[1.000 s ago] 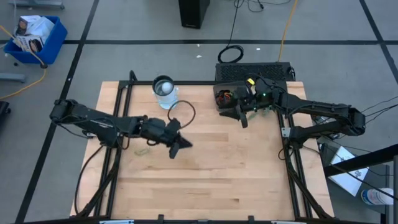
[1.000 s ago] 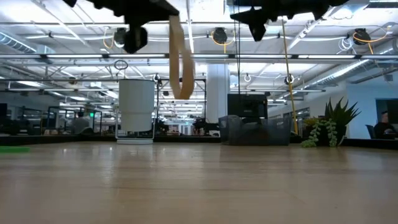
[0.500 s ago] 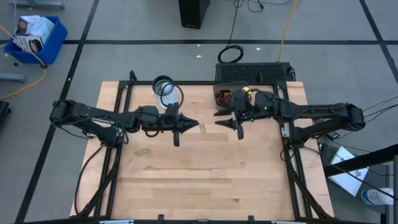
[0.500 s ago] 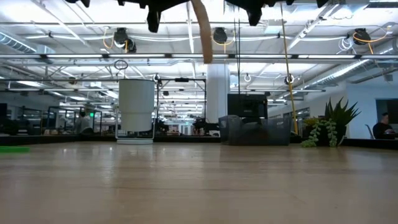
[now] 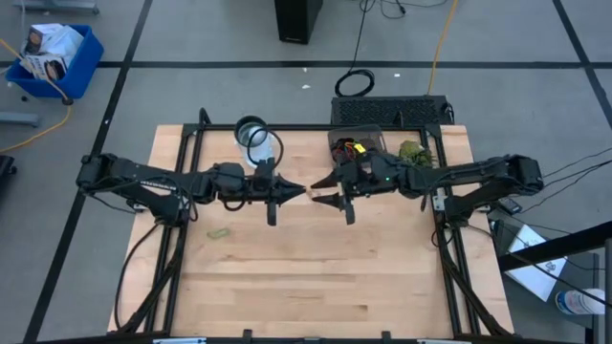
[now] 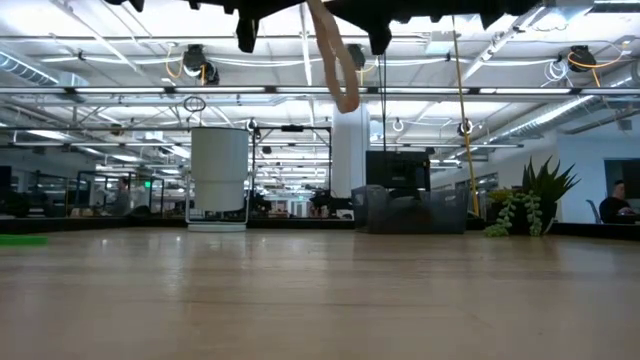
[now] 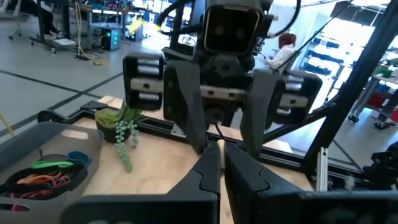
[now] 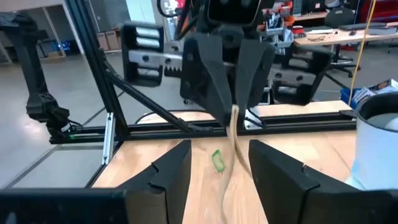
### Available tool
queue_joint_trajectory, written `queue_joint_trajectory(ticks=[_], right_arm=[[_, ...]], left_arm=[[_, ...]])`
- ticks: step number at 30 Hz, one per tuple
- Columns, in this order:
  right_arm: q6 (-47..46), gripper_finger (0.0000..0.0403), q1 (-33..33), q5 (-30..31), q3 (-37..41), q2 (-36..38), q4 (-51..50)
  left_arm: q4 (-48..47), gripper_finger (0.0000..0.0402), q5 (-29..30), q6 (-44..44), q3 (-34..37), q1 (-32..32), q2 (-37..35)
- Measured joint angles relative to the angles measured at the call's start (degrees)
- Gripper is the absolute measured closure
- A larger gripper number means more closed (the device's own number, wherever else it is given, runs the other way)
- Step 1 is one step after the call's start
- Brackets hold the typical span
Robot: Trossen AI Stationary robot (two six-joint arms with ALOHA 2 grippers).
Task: Pick and place rubber bands into bin
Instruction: Put the brown rubber band into the black bin
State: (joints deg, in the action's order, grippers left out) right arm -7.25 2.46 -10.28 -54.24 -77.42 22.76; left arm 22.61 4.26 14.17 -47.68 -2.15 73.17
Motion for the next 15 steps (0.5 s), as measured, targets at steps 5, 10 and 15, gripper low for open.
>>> queue_joint_trajectory(ticks=[5,10,15], right_arm=[[-0.2,0.0248,0.0,1.0,0.0,-2.5,3.5],[-1.3,0.0248,-0.1,3.0,0.0,-4.8,3.9],[-2.6,0.0263,-0.3,2.8,0.0,-6.7,3.8]], left_arm=[[-0.1,0.0390,0.0,-0.1,0.0,0.0,0.0],[0.0,0.0391,-1.1,-0.2,0.0,0.0,0.0],[0.0,0.0389,-1.1,-0.2,0.0,0.0,0.0]])
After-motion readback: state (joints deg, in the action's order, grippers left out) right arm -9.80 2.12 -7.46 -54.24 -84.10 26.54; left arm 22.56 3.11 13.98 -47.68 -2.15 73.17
